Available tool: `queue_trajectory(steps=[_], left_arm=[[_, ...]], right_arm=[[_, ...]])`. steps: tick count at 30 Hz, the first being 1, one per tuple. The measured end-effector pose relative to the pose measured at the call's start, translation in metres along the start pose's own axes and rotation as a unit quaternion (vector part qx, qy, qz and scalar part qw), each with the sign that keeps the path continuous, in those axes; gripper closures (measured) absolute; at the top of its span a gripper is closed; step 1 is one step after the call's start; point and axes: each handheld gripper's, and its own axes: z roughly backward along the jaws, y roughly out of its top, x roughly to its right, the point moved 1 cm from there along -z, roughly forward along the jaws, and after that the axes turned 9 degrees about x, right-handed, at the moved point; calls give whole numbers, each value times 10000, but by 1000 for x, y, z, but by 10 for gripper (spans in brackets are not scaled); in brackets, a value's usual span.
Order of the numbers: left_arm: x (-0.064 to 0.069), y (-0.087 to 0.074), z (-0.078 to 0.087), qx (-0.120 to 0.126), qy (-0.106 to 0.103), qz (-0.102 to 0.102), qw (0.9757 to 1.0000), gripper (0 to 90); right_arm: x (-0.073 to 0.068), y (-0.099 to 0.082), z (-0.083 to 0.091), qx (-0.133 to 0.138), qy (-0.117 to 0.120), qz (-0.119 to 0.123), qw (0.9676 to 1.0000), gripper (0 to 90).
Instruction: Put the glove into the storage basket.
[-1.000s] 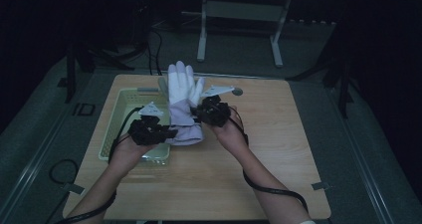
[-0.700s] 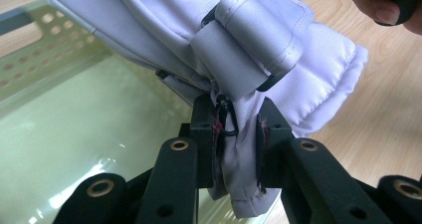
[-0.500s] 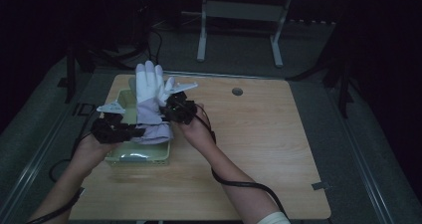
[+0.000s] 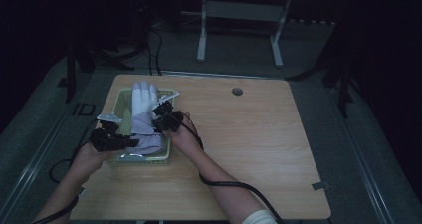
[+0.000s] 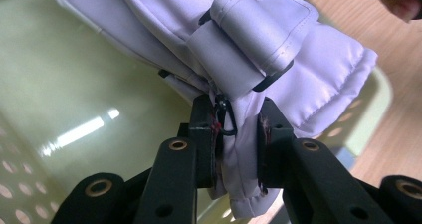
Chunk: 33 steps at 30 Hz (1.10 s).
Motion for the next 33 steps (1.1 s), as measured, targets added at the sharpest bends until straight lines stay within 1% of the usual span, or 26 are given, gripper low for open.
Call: queue_trajectory(steps=[2, 4, 6, 7, 9, 10, 12, 13, 14, 15, 17, 19, 21, 22, 23, 24, 25, 26, 27, 28, 29, 30, 32, 33], left_arm=[[-2, 0, -3, -133, -19, 46, 9999, 732], [-3, 0, -5, -242, 21, 82, 9997, 726], [-4, -1, -9, -399, 16, 144, 9991, 723], [-3, -2, -11, -447, 52, 137, 9989, 720], [-3, -4, -15, -553, 61, 139, 9984, 713], [-2, -6, -17, -541, 61, 119, 9984, 708], [-2, -9, -20, -569, 106, 107, 9983, 689], [-2, -10, -21, -562, 117, 94, 9983, 672], [-3, -12, -22, -571, 122, 125, 9982, 657], [-3, -12, -21, -568, 127, 151, 9982, 650], [-3, -14, -21, -558, 179, 198, 9981, 635], [-3, -16, -22, -562, 225, 225, 9979, 611], [-2, -19, -20, -454, 296, 258, 9982, 551], [-2, -19, -20, -454, 296, 258, 9982, 498], [3, -19, -16, -235, 469, 150, 9985, 498], [6, -18, -14, -103, 572, 66, 9983, 395], [8, -17, -11, 42, 629, 27, 9980, 345], [10, -16, -8, 211, 604, 47, 9979, 295], [11, -15, -3, 371, 610, 65, 9974, 242], [13, -13, 0, 543, 677, 93, 9962, 228], [14, -12, 3, 715, 741, 95, 9946, 199], [16, -10, 6, 878, 795, 72, 9929, 171], [19, -7, 12, 1167, 882, 7, 9892, 165], [21, -7, 13, 1299, 890, -15, 9875, 148]], right_arm=[[2, -1, -5, -153, -3, -79, 9999, 819], [1, -2, -9, -335, -37, -109, 9994, 819], [0, -2, -12, -476, -68, -90, 9988, 818], [0, -2, -14, -557, -79, -59, 9984, 817], [-1, -3, -18, -716, -106, -27, 9974, 810], [0, -4, -20, -792, -109, -36, 9968, 798], [0, -5, -23, -892, -140, 32, 9959, 763], [1, -6, -24, -911, -140, 29, 9957, 752], [1, -6, -24, -917, -113, 35, 9957, 733], [0, -6, -25, -926, -121, 73, 9956, 713], [-2, -6, -25, -905, -140, 154, 9957, 702], [-4, -5, -26, -916, -156, 184, 9955, 659], [-5, -4, -25, -893, -187, 280, 9954, 574], [-5, -4, -25, -893, -187, 280, 9954, 574], [-5, -4, -25, -868, -166, 304, 9956, 551], [-4, -2, -22, -775, -161, 371, 9962, 488], [-4, 0, -20, -676, -135, 400, 9968, 449], [-3, 2, -17, -673, -143, 363, 9970, 398], [-3, 4, -15, -690, -164, 271, 9971, 341], [-2, 6, -12, -644, -77, 229, 9976, 308], [-2, 9, -9, -551, 15, 250, 9982, 288], [-2, 11, -5, -436, 48, 289, 9986, 248], [-2, 15, 3, -312, 228, 345, 9987, 173], [-2, 17, 7, -231, 267, 323, 9989, 172]])
